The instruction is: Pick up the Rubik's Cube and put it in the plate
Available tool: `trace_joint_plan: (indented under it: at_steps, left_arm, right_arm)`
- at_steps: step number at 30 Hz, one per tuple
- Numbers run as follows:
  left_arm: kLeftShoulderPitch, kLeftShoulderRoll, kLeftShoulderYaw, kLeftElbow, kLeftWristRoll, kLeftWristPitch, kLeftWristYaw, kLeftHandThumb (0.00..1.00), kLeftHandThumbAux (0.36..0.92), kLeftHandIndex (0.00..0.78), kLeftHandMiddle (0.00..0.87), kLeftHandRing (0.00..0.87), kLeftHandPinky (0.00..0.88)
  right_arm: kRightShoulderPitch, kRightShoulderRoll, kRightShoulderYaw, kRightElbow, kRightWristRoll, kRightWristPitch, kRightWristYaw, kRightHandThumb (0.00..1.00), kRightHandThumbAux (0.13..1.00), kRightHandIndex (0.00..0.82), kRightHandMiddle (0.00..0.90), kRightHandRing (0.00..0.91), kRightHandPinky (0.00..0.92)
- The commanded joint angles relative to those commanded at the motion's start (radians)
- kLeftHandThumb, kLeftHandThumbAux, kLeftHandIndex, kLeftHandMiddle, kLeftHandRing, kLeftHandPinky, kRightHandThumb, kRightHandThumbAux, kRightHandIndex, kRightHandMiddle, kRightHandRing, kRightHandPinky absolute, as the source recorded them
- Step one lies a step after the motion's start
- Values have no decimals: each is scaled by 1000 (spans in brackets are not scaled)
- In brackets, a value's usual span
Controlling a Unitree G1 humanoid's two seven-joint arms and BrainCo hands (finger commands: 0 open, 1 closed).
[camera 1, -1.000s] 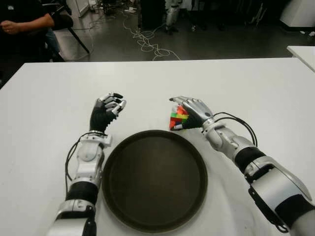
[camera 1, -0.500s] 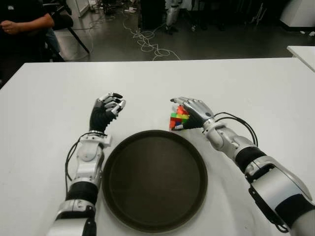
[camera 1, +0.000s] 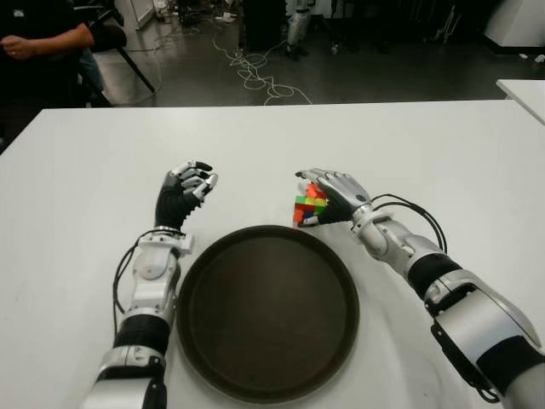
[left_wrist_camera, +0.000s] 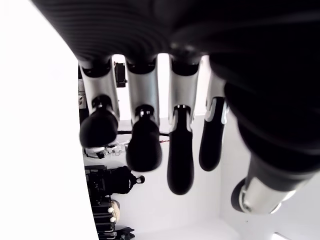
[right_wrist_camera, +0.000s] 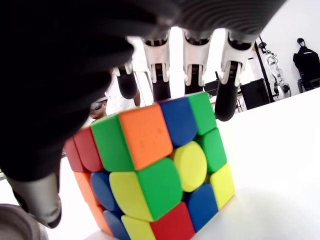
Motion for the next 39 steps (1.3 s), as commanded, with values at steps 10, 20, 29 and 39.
trace_joint_plan:
  at_steps: [10, 20, 29, 39]
  left_arm:
    - [2, -2, 2, -1, -7, -3, -8, 847, 657, 425, 576, 738, 770]
    - [3, -2, 0, -10, 1, 7, 3, 846, 658, 423, 574, 737, 769]
    - [2, -2, 0, -7, 2, 4, 6, 847, 657, 426, 579, 741, 768]
    - [2, 0, -1, -11, 3, 3, 3, 846, 659, 422, 576, 738, 771]
  right_arm:
    - [2, 3, 1, 5, 1, -4, 8, 25, 678, 169, 247, 271, 314]
    - [7, 11, 11, 11, -3, 0, 40, 5, 686, 161, 244, 263, 294]
    - [9, 16, 10, 16, 3, 9, 79, 1, 686, 167, 252, 271, 300]
    - [4, 23, 2, 35, 32, 20, 139, 34, 715, 181, 264, 289, 312]
